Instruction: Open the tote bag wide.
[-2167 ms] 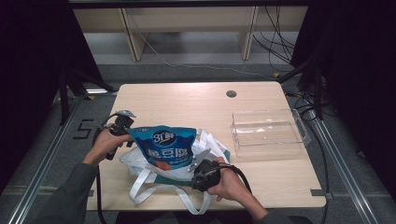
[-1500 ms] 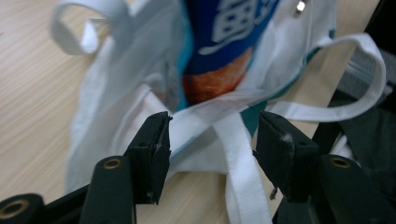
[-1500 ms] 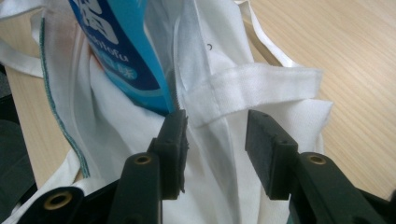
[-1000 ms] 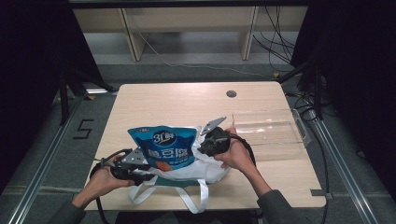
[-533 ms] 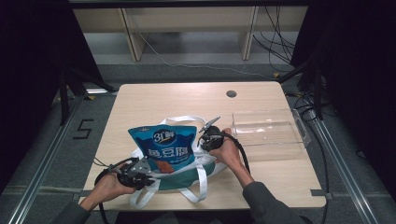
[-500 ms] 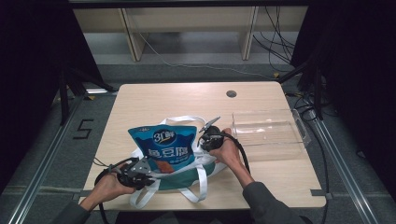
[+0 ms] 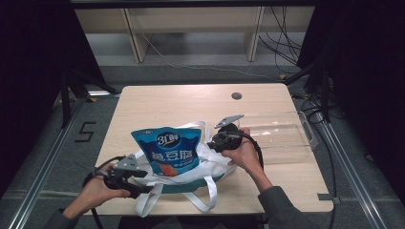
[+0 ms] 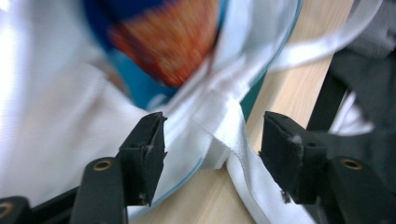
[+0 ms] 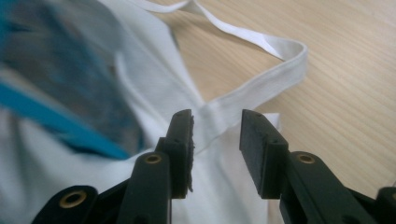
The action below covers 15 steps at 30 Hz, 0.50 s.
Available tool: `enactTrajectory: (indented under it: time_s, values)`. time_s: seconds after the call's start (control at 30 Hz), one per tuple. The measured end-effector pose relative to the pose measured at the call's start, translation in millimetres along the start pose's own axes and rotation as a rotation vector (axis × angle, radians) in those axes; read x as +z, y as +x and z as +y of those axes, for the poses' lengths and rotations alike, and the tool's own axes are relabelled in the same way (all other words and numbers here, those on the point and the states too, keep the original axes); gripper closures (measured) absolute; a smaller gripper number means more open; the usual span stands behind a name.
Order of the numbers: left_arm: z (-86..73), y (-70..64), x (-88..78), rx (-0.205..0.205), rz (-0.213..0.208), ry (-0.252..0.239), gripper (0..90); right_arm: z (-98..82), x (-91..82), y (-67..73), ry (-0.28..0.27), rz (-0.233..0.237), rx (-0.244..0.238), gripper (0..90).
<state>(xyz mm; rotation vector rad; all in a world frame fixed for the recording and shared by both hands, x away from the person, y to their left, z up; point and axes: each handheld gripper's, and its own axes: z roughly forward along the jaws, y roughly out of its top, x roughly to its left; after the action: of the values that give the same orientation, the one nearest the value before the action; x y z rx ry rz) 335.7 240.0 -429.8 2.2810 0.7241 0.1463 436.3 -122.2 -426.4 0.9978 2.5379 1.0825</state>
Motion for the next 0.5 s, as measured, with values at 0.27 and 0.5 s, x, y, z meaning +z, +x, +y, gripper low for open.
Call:
enactTrajectory:
  time_s: [0.27, 0.5]
  values:
    - [17.1, 30.0, -32.6, 0.015, 0.228, -0.018, 43.4, -23.9, -24.3, 33.9, 0.031, 0.098, -0.045, 64.0]
    - [31.2, 77.6, 26.8, 0.032, 0.145, 0.083, 68.5, -39.1, -18.0, 51.0, 0.102, 0.131, -0.081, 71.2]
